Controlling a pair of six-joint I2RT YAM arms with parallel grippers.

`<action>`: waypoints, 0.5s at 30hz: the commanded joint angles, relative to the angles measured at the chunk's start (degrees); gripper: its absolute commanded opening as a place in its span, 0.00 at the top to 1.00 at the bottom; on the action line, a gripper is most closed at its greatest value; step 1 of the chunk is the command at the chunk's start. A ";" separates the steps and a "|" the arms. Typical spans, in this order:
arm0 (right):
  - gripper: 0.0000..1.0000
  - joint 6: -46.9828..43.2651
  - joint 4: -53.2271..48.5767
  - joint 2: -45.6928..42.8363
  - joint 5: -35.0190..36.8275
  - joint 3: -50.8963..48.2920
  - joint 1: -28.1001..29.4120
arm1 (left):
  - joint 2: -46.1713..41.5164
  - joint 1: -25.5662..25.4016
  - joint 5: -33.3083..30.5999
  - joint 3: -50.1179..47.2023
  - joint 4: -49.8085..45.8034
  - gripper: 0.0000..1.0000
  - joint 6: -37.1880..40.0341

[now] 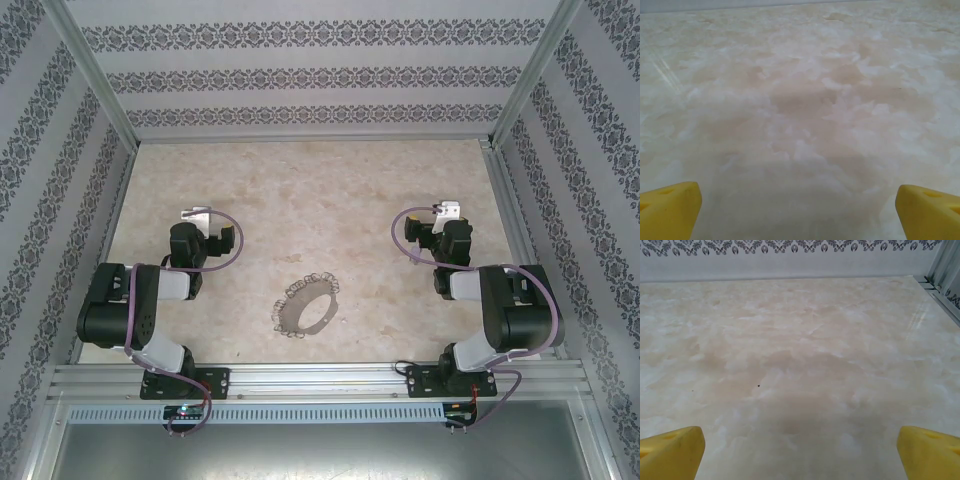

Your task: Put the keys on the keyring

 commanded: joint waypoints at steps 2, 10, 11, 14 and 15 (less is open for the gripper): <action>0.02 -1.10 0.48 -0.90 0.21 0.50 0.54 | 0.10 0.14 -0.54 0.63 1.37 0.00 -1.07; 0.02 -1.05 0.48 -0.89 0.10 0.50 0.54 | 0.02 0.16 -0.56 0.64 1.19 0.00 -1.02; 0.02 -1.04 0.48 -0.90 0.10 0.50 0.45 | 0.02 0.16 -0.52 0.86 0.96 0.00 -1.10; 0.02 -0.80 0.24 -0.76 0.05 0.70 0.39 | 0.05 0.14 -0.56 0.87 1.02 0.00 -1.11; 0.02 -0.72 0.26 -0.81 -0.25 0.76 0.23 | 0.08 0.17 -0.52 0.85 1.02 0.00 -1.12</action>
